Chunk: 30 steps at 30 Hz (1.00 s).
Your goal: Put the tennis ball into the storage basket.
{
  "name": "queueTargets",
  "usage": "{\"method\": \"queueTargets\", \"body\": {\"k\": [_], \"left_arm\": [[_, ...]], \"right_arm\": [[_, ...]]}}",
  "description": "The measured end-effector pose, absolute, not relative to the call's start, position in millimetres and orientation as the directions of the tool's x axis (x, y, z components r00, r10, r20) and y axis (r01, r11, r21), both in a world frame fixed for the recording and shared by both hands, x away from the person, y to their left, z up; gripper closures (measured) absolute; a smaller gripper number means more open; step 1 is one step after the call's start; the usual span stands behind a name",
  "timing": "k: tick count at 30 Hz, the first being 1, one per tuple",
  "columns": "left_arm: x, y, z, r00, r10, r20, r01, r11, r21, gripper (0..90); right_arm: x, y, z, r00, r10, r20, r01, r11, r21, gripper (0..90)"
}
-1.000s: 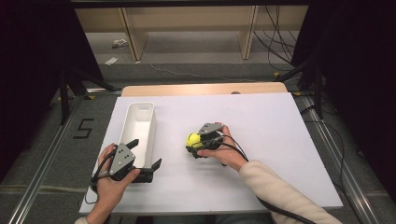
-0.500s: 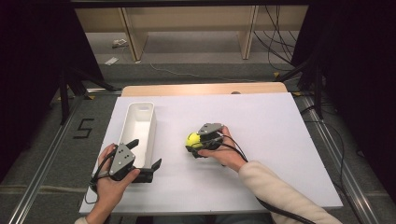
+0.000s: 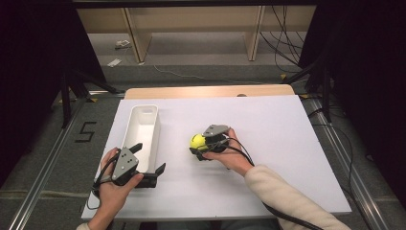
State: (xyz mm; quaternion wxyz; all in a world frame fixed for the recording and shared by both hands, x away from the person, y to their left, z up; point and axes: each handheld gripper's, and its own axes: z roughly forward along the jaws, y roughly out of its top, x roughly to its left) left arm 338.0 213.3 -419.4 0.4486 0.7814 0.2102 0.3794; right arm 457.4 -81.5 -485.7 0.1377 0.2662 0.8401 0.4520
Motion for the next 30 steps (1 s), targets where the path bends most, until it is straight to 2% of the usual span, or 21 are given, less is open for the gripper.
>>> {"method": "queueTargets", "body": {"k": [30], "left_arm": [[338.1,213.5,-419.4,0.623,0.669,0.405,-0.012,-0.510,0.860,0.0]], "right_arm": [[456.5,-81.4,-470.1,-0.822,0.570,0.009,0.302,0.422,0.855,26.0]]}}
